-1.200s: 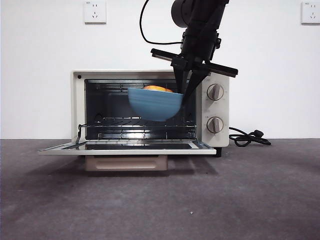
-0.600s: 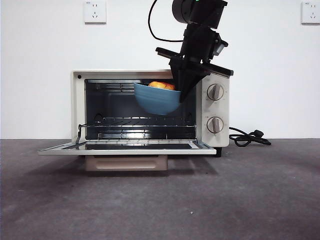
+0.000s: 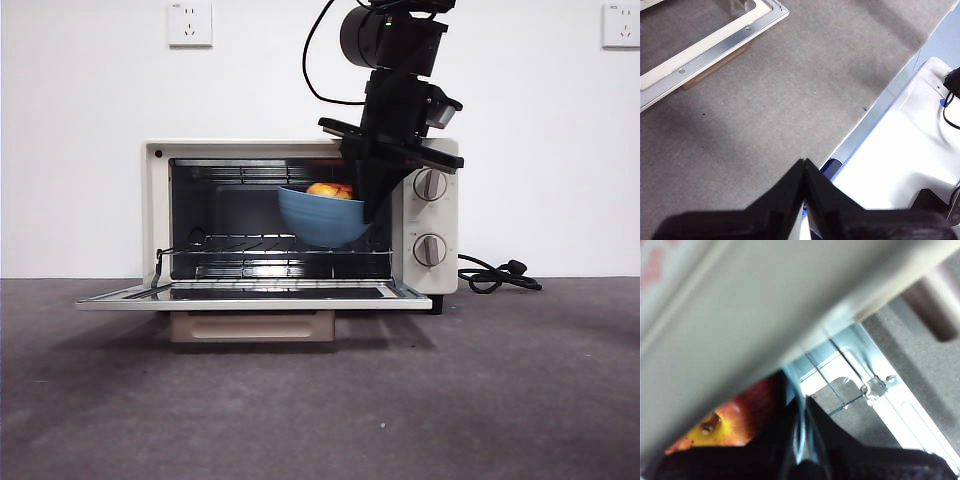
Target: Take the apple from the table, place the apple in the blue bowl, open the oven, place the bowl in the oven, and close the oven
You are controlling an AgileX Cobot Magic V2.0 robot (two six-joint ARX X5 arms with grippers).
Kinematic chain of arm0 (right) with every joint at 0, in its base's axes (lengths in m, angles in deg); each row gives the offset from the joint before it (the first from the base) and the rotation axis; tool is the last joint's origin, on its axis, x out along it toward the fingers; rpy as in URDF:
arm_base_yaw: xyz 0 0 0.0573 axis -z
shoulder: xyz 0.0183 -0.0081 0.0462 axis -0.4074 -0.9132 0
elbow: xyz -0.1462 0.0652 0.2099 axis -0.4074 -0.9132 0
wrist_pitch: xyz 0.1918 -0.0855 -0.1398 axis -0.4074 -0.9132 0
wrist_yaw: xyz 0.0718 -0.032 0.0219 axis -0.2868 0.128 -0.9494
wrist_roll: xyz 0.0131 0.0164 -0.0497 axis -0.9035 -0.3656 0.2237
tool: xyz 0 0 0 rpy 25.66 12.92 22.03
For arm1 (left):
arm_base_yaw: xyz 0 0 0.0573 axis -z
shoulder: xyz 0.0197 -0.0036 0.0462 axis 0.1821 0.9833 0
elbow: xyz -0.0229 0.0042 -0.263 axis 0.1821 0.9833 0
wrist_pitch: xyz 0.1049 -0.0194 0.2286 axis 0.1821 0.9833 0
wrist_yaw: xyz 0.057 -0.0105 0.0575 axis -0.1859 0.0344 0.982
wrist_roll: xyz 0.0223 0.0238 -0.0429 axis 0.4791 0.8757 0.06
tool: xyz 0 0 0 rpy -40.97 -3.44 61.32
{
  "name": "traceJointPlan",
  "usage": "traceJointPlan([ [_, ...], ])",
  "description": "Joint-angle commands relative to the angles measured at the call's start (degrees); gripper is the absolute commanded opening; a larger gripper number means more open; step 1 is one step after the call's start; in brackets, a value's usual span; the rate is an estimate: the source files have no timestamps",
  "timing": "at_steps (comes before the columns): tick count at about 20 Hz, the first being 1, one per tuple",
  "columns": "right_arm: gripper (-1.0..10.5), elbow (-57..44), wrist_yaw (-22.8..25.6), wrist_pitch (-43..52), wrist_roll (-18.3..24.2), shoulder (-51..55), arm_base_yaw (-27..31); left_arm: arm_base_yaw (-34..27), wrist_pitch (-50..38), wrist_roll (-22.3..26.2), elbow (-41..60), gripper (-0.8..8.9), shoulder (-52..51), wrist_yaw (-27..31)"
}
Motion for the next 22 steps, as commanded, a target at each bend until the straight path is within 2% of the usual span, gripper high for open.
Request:
traceJointPlan([
  [1, 0.1, 0.48, 0.09, 0.57, -0.61, -0.72, -0.04, -0.13, 0.28, -0.37, 0.11, -0.06, -0.28, -0.02],
  [6, 0.2, 0.5, -0.59, 0.66, -0.13, -0.72, -0.04, -0.13, 0.31, -0.39, 0.11, -0.06, -0.28, -0.04],
  [8, 1.8, 0.59, -0.74, 0.66, -0.11, -0.72, -0.07, -0.13, 0.81, -0.39, 0.11, -0.05, -0.28, -0.02],
  [9, 1.9, 0.59, -0.79, 0.76, 0.02, -0.72, -0.15, -0.13, 1.27, -0.37, 0.11, -0.05, -0.28, -0.02],
  [22, 1.9, 5.38, 0.72, 0.22, 5.49, -0.66, -2.01, -0.13, 1.51, -0.35, 0.09, -0.05, -0.37, -0.02],
])
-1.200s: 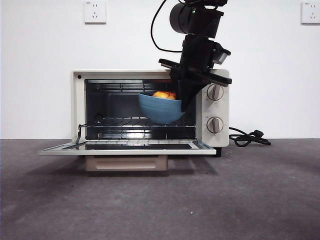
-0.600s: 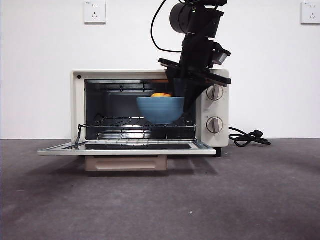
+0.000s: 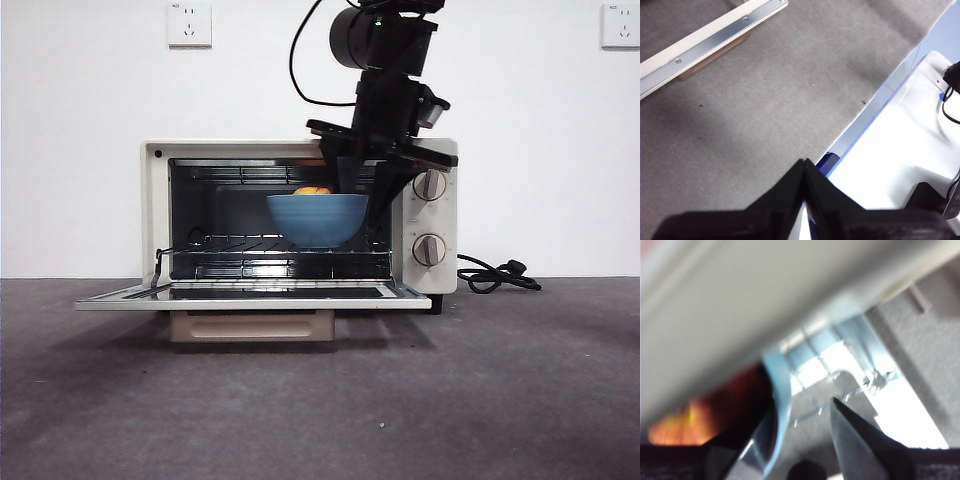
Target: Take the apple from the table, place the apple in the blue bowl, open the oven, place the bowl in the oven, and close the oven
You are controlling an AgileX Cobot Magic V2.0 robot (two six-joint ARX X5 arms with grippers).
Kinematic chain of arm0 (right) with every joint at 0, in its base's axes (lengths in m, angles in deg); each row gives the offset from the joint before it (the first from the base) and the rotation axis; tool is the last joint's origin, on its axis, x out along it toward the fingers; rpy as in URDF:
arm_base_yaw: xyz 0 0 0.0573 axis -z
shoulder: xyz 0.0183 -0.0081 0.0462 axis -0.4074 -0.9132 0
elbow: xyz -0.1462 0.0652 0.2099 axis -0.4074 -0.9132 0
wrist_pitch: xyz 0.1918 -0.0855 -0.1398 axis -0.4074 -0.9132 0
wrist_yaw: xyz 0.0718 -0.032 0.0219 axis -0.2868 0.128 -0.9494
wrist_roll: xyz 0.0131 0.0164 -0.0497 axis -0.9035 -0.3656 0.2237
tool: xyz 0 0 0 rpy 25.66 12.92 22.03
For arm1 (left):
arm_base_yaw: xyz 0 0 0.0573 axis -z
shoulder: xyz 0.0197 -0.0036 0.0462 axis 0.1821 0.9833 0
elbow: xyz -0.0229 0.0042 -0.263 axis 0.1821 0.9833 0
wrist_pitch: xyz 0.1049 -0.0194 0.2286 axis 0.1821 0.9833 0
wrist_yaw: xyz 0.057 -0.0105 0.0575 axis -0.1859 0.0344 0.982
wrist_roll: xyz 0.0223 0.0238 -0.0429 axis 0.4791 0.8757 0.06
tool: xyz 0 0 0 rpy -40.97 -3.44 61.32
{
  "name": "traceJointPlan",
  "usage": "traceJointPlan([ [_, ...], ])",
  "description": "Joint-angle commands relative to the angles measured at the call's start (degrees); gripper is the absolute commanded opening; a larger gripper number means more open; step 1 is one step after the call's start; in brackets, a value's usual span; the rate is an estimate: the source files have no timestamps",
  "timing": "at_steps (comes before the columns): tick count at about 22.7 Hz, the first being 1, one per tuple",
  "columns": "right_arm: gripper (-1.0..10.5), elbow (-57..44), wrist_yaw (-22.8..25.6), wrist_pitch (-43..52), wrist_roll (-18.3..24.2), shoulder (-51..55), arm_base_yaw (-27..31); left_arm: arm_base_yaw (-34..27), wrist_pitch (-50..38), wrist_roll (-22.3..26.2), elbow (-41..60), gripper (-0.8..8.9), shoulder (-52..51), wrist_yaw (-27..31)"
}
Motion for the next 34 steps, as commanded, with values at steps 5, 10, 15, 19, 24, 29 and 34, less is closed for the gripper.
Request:
traceJointPlan([
  [5, 1.9, 5.27, 1.9, 0.31, 2.73, 0.55, -0.5, -0.13, -0.13, -0.37, 0.09, -0.06, -0.24, -0.02],
  [10, 1.9, 7.34, 2.51, -3.06, 5.6, 0.55, -0.52, -0.13, -0.33, -0.37, 0.11, -0.06, -0.22, -0.02],
  [15, 1.9, 9.35, 3.3, -5.55, 7.32, 0.57, -0.52, -0.13, -0.46, -0.42, 0.11, -0.06, -0.22, -0.02],
  [19, 1.9, 12.48, 3.67, -8.72, 10.32, 0.57, -0.52, -0.13, -0.5, -0.44, 0.09, -0.06, -0.02, -0.02],
  [24, 1.9, 19.76, 5.75, -15.85, 17.14, 0.57, -0.94, -0.13, -1.46, -0.66, 0.11, -0.05, 0.79, 0.0],
  [29, 1.9, 26.4, 6.36, -15.85, 29.11, 2.69, -3.19, -0.57, -7.76, -2.86, 0.11, -0.06, 2.27, -0.48],
  [34, 1.8, 28.79, 11.37, -15.87, 42.73, 6.71, -6.58, -3.87, -11.17, -4.28, 0.11, -0.06, 5.73, -0.42],
])
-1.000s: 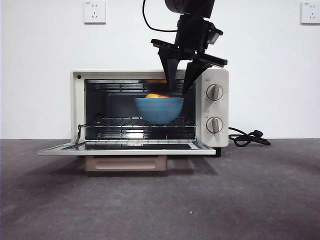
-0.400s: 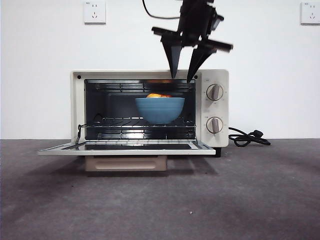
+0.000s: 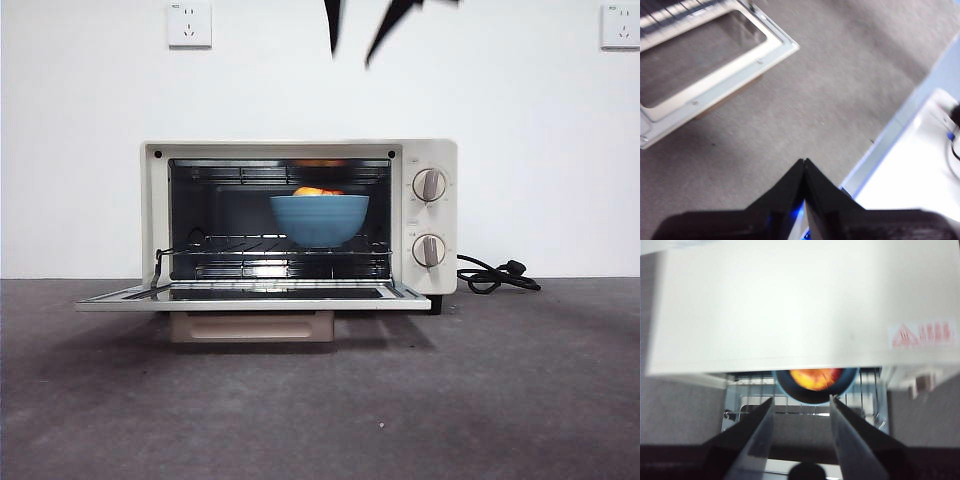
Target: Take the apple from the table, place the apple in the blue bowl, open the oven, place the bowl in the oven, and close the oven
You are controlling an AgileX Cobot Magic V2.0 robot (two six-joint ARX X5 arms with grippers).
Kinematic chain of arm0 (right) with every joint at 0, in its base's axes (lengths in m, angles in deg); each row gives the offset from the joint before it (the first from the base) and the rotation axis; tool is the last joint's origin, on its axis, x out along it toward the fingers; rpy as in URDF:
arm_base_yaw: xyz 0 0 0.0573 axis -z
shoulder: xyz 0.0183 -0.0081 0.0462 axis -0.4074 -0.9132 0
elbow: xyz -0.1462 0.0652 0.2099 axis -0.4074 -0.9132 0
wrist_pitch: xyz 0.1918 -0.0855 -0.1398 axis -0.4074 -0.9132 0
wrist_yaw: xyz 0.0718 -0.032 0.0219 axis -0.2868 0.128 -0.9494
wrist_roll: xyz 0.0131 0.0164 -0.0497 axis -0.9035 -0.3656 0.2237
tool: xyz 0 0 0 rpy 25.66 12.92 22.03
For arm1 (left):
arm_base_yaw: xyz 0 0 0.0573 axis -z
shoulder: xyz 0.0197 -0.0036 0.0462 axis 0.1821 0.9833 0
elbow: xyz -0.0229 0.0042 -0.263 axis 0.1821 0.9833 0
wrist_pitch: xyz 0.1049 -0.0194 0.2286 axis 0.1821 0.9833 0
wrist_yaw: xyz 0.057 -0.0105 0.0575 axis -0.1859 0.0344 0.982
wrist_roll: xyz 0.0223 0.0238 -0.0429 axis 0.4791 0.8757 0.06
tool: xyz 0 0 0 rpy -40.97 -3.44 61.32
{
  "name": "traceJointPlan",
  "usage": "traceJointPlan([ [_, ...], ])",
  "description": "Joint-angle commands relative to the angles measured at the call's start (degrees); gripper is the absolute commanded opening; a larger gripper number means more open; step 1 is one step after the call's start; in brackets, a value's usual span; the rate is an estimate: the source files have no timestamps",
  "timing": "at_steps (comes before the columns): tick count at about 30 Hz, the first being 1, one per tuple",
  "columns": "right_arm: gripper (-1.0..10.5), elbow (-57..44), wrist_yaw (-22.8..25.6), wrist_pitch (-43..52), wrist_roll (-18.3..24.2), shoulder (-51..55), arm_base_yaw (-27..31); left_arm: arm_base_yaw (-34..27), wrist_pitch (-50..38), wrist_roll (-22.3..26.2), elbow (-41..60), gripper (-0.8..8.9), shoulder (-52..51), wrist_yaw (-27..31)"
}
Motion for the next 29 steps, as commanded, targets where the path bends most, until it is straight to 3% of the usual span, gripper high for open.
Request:
traceJointPlan([
  [1, 1.8, 0.42, 3.04, -1.18, 13.25, 2.95, -1.77, -2.97, -1.14, -1.62, 0.11, -0.06, 2.71, -0.17],
  [4, 1.7, 0.37, 3.74, -1.27, 19.37, 5.79, -3.72, -7.21, -3.48, -4.2, 0.13, -0.06, 5.6, -0.24],
  [7, 0.7, -0.11, 3.74, -1.31, 23.56, 8.85, -5.62, -12.0, -6.45, -5.84, 0.13, -0.07, 7.98, -0.52],
  [10, -0.1, -2.21, 4.17, -1.31, 26.1, 12.39, -6.8, -17.68, -8.09, -5.81, 0.13, -0.08, 10.97, -5.68],
  [13, -0.1, -6.91, 4.55, -1.29, 27.28, 16.52, -7.04, -22.97, -8.72, -5.79, 0.15, -0.08, 15.06, -11.45],
  [18, -0.1, -19.43, 4.76, -1.29, 29.27, 25.83, -6.99, -27.85, -11.32, -5.95, 1.27, -0.08, 21.62, -15.89],
  [21, -0.1, -28.09, 7.54, -0.09, 29.7, 31.76, -6.93, -29.79, -13.62, -6.16, 2.75, -0.08, 25.7, -16.87],
  [29, -0.1, -58.6, 8.61, 17.18, 30.25, 53.35, -6.91, -30.08, -21.46, -7.32, 10.14, -0.08, 35.78, -17.99],
])
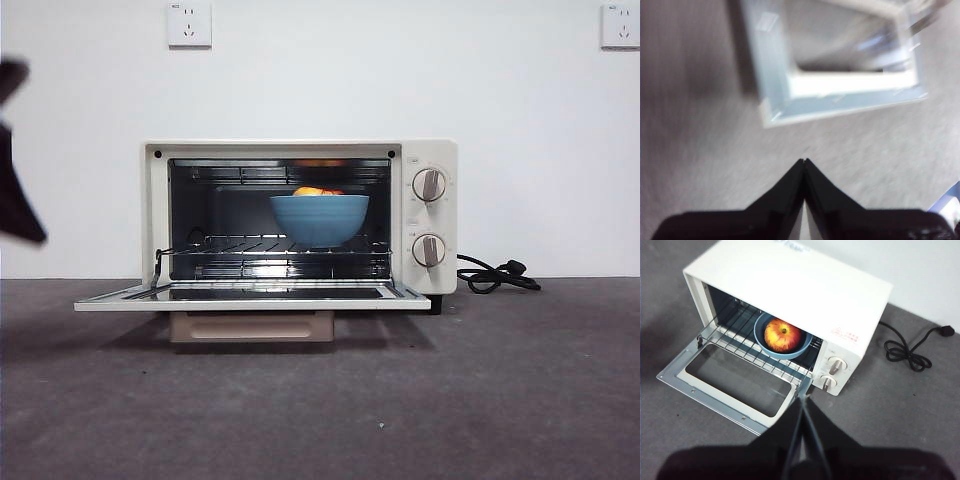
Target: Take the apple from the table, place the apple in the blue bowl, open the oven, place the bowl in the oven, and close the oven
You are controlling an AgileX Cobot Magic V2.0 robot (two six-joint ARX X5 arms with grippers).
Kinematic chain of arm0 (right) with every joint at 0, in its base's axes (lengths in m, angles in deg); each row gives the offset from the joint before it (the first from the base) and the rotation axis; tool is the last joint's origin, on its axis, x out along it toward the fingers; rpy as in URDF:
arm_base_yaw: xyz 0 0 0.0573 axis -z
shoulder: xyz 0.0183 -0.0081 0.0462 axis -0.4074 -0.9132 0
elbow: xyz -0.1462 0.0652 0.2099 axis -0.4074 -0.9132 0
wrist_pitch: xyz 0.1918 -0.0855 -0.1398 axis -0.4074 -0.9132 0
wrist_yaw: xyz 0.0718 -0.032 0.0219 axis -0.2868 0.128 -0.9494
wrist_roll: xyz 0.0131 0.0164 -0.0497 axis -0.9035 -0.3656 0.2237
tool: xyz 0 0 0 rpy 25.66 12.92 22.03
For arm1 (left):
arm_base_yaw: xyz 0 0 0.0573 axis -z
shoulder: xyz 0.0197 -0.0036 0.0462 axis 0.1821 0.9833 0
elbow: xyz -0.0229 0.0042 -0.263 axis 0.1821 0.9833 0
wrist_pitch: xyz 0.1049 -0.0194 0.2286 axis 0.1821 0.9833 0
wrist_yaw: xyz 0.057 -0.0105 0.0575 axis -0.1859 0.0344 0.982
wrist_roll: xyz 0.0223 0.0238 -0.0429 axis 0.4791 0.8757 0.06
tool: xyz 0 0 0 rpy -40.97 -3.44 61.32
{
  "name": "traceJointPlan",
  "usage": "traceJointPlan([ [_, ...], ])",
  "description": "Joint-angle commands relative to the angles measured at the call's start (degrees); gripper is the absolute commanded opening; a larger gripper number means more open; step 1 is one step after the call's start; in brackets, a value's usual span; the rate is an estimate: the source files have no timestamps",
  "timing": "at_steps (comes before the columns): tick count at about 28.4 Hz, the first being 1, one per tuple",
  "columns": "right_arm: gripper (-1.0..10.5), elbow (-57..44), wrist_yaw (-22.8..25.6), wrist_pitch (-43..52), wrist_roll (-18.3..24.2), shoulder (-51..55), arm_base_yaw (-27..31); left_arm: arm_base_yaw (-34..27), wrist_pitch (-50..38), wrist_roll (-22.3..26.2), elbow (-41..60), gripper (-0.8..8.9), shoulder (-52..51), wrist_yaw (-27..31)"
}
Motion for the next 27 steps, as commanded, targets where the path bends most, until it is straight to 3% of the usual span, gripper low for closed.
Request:
traceJointPlan([
  [1, -0.1, -11.67, 0.02, 4.76, 0.35, 7.52, 0.0, 0.02, -2.38, -0.83, 2.27, -0.08, 3.32, -0.57],
  [6, -0.1, -26.75, 0.07, 10.4, -1.38, 19.56, 0.09, 0.02, -4.5, -0.35, 2.82, -0.08, 10.03, -0.72],
  [9, -0.1, -31.34, 0.02, 11.28, -4.11, 24.96, 0.44, 0.0, -7.41, -3.06, 2.82, -0.08, 13.27, -1.53],
  [14, -0.1, -33.55, 0.04, 11.04, -7.98, 31.02, 0.44, 0.02, -13.18, -6.91, 2.82, -0.08, 16.41, -6.19],
  [23, -0.1, -33.57, 0.48, 10.86, -11.47, 35.91, 0.44, 0.13, -21.99, -16.96, 2.82, -0.08, 19.87, -6.54],
  [27, -0.1, -33.57, 1.27, 9.99, -11.74, 36.09, 0.42, 0.31, -23.39, -18.36, 2.82, -0.08, 19.96, -8.37],
])
